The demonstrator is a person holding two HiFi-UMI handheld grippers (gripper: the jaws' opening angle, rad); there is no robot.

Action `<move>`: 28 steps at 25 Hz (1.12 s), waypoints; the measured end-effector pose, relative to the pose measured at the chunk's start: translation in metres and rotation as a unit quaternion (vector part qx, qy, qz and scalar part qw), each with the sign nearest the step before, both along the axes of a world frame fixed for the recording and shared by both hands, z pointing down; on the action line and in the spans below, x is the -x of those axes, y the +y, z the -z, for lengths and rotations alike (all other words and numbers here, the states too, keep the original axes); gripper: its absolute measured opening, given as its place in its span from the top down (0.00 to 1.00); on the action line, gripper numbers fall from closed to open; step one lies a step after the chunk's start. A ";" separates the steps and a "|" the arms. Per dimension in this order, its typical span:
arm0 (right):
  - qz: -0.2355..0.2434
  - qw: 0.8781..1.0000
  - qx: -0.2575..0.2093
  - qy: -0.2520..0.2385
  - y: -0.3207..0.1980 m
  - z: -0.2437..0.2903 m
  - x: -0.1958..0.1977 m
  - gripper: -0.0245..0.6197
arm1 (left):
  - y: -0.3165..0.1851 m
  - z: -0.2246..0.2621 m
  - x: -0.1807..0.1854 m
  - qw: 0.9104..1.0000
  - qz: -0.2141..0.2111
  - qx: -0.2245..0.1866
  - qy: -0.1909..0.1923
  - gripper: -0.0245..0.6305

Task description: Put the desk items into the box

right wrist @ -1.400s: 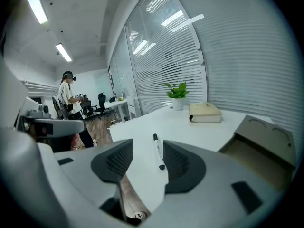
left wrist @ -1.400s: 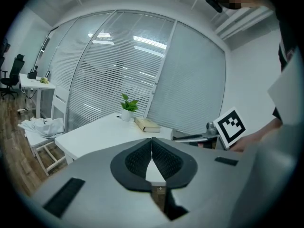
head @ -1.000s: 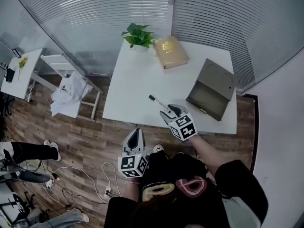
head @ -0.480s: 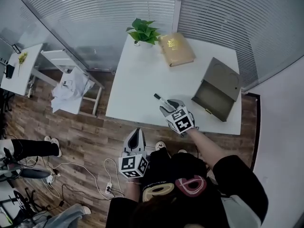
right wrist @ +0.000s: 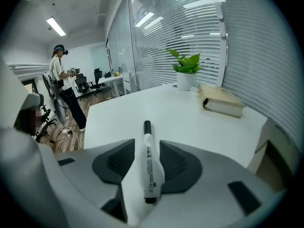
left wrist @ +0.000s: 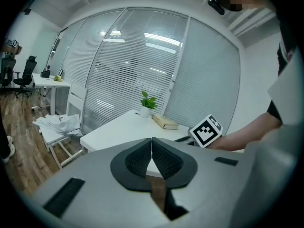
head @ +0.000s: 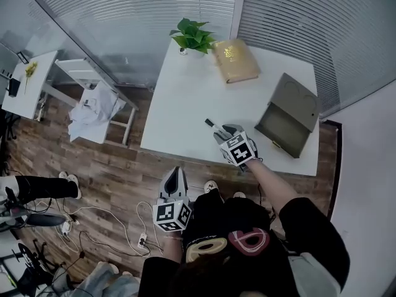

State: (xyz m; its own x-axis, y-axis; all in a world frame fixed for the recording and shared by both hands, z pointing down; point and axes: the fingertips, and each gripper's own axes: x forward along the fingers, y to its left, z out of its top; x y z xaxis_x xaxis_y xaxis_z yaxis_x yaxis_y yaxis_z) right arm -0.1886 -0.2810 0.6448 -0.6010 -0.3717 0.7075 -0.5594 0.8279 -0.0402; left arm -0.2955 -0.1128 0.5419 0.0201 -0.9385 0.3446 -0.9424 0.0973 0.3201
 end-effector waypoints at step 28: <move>0.026 0.999 -0.003 0.040 0.006 -0.011 0.003 0.83 | -0.001 0.007 0.007 1.000 0.010 -0.002 -0.010 0.94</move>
